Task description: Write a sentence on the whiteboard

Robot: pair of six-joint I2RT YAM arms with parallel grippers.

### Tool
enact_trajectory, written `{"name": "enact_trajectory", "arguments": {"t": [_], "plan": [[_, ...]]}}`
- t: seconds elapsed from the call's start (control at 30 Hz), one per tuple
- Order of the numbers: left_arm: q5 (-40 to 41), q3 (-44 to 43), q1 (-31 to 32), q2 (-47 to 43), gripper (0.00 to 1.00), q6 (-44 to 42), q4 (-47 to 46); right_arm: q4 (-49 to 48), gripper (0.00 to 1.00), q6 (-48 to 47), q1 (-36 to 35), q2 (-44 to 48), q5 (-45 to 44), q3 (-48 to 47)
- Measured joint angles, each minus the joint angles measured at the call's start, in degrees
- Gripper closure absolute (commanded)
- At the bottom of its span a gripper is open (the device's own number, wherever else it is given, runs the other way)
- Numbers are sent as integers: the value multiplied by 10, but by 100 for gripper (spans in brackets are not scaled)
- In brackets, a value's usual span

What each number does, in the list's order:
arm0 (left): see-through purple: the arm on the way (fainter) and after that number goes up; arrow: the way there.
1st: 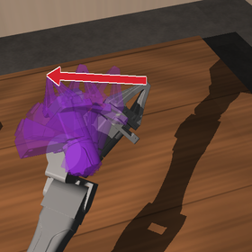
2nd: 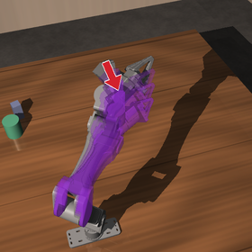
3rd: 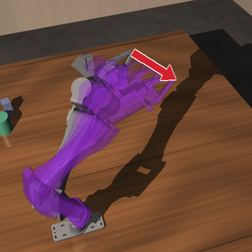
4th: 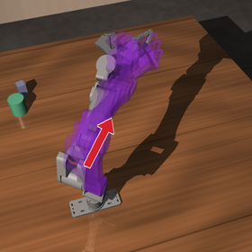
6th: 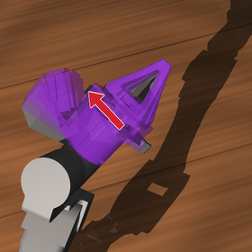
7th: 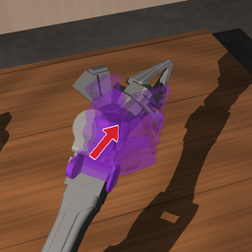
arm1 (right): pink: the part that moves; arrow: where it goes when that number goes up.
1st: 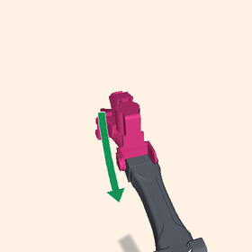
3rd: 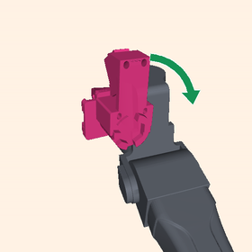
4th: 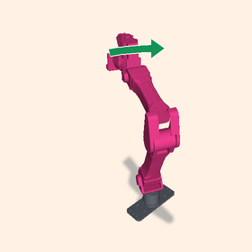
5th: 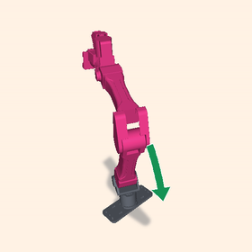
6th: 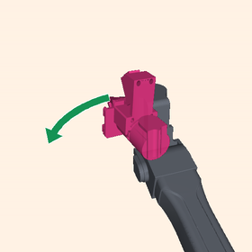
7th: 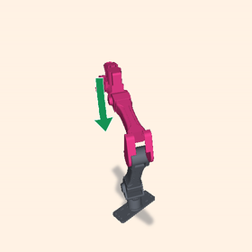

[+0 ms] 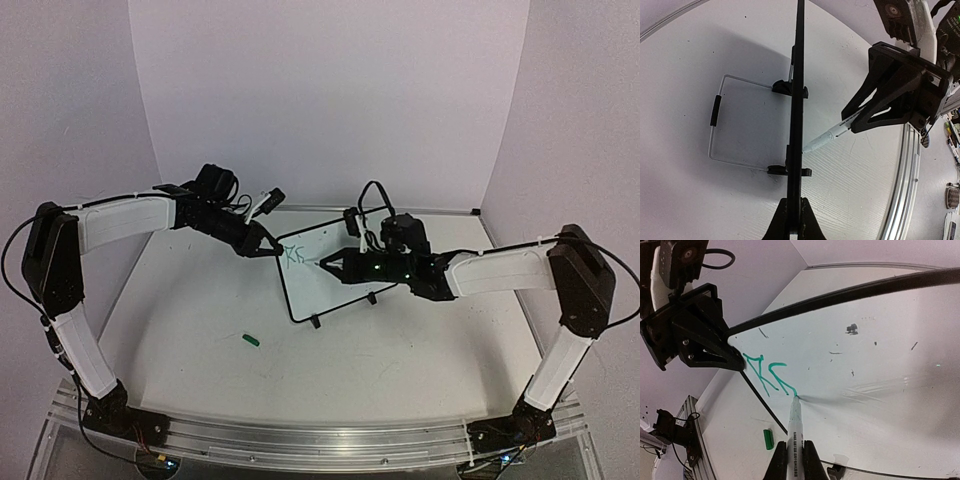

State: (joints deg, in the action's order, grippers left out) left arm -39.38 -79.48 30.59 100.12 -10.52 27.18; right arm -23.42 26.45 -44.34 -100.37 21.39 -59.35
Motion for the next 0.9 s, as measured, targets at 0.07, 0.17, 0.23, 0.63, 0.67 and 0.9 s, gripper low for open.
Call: {"name": "enact_trajectory", "arguments": {"t": [0.07,0.17,0.23,0.63,0.67,0.9], "plan": [[0,0,0,0,100,0,0,3,100,0,0,-3,6,0],[0,0,0,0,100,0,0,4,100,0,0,-11,17,-1],[0,0,0,0,100,0,0,5,100,-1,0,-15,24,-2],[0,0,1,0,100,0,0,-28,100,13,0,7,42,7],[0,0,1,0,100,0,0,-31,100,14,1,15,39,10],[0,0,1,0,100,-1,0,-42,100,17,1,39,6,14]]}}
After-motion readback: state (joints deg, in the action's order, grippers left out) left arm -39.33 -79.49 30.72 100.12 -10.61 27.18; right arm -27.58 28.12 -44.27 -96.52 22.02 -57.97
